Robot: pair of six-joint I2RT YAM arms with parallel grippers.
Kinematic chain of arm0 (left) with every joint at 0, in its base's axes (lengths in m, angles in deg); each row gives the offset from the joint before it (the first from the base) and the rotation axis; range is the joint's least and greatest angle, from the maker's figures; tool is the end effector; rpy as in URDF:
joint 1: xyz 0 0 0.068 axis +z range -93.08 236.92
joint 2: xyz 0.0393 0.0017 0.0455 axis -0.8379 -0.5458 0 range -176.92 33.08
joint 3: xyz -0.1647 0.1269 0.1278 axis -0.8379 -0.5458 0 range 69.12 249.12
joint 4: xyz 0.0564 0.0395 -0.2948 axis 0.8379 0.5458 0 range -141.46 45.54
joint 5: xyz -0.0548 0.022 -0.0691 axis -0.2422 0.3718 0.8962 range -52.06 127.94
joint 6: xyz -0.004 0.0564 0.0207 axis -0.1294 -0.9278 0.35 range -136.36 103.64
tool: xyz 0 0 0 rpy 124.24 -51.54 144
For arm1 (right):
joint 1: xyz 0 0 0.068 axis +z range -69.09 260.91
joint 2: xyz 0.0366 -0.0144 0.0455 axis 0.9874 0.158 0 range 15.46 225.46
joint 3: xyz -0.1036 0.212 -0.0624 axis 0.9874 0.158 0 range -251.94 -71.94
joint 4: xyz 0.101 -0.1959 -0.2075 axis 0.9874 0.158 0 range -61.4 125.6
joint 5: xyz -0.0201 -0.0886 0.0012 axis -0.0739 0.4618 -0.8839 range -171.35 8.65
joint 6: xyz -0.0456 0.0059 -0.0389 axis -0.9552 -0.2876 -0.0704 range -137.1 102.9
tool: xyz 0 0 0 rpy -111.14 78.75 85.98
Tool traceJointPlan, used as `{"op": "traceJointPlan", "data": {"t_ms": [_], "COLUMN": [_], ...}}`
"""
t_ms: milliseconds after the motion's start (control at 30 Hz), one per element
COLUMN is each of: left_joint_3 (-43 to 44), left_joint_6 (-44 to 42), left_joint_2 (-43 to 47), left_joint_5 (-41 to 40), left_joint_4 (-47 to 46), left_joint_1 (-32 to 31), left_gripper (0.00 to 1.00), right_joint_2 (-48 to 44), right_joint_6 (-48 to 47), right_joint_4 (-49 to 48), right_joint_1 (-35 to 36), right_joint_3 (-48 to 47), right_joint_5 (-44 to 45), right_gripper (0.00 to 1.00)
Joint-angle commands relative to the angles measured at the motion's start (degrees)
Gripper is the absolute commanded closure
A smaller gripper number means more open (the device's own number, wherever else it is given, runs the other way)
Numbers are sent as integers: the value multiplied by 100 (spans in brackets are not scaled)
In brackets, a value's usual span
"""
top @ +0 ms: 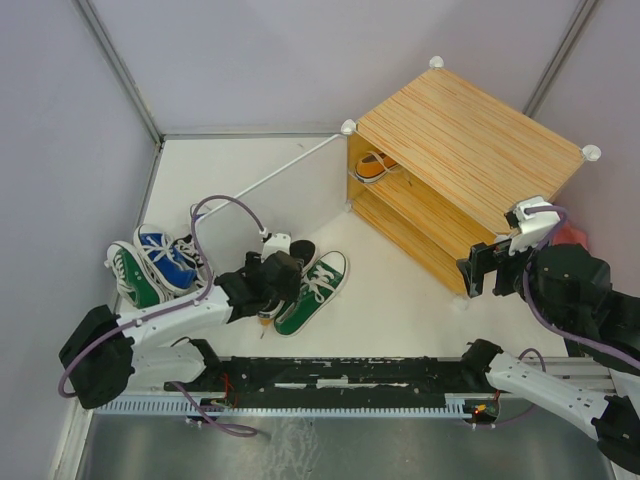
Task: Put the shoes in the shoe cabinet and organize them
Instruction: Pick up the shoe from the center of the board.
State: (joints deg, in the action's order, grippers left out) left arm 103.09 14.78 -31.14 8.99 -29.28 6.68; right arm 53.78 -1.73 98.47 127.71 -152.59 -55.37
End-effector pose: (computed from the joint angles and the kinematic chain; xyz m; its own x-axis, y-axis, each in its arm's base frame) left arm 0.1871 -0.1911 0.1413 -0.6841 0.1148 -0.7203 0.1520 0.9883 0.0131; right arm 0.0898 0.0671 0.4447 -0.4085 -0.0868 -0.9086 -0.2916 0.9557 0.0397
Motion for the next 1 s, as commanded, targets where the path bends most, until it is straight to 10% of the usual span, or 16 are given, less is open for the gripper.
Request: {"op": "traceJointPlan", "data": {"t_ms": [0,200,567,967], "left_joint_3": [-69,-247,-6,1448], "left_joint_6": [340,477,194,-70], "left_joint_2": [-412,-976,-92,1334], "left_joint_5": [-104,-7,219,1218], "left_joint_4": [-218,-477,-104,382], "left_joint_1": [-7,-6,-5,-12], "left_gripper": [10,15,97,97], "right_joint_2": [-51,-111,-98,-89], "right_joint_6": [27,9,51,114], "right_joint_4": [-285,-194,-208,-409], "right_joint_1": [-13,-7,-13,-8], "right_joint_3": [25,-3,4,268], "right_joint_5": [113,188,205,88], "right_gripper": [1,1,1,1]}}
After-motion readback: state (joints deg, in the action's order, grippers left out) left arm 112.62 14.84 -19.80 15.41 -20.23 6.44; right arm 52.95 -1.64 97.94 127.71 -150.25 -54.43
